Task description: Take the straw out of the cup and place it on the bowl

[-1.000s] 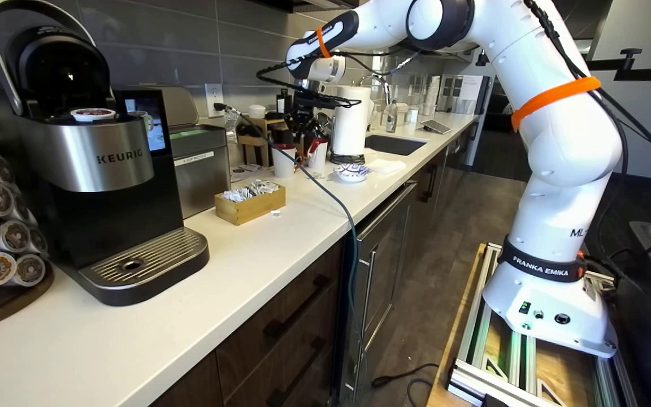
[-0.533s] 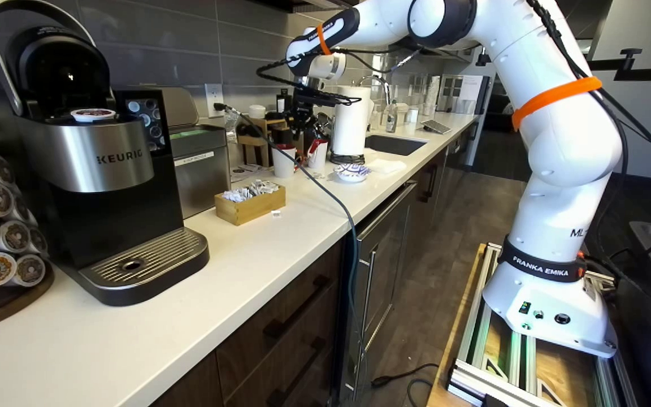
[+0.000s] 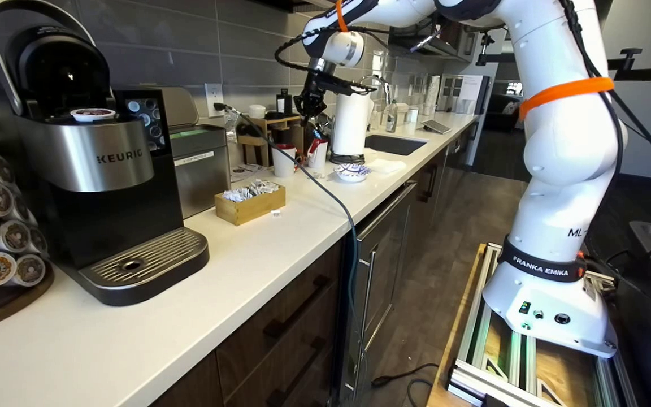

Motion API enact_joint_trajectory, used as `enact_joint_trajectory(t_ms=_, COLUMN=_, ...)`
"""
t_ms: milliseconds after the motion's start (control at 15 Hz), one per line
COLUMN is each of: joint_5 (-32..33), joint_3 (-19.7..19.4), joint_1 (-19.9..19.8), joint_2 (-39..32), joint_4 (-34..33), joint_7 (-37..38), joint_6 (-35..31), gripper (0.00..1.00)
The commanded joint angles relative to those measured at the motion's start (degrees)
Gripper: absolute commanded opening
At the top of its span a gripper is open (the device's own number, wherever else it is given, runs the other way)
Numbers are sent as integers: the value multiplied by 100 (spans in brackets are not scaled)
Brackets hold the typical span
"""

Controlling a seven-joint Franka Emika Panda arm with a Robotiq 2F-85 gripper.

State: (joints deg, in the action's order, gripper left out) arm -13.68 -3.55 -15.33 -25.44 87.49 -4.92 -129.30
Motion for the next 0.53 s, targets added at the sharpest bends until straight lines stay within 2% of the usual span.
enact_joint_trajectory(t_ms=0, joint_5=-669, joint_3=321, joint_1=-370, joint_2=828, joint_4=1073, joint_7=-1551, joint_6=-122, gripper=1)
enact_joint_trajectory(t_ms=200, joint_5=-1094, joint_3=278, joint_1=-489, joint_2=1273, joint_4=1553, joint_7=-2562, joint_6=93, gripper=1)
enact_joint_trajectory(t_ms=467, joint_5=-1473, joint_3=-28, joint_1=-540, joint_2=1788, joint_4=2241, joint_7=-3098, joint_6=135, gripper=1)
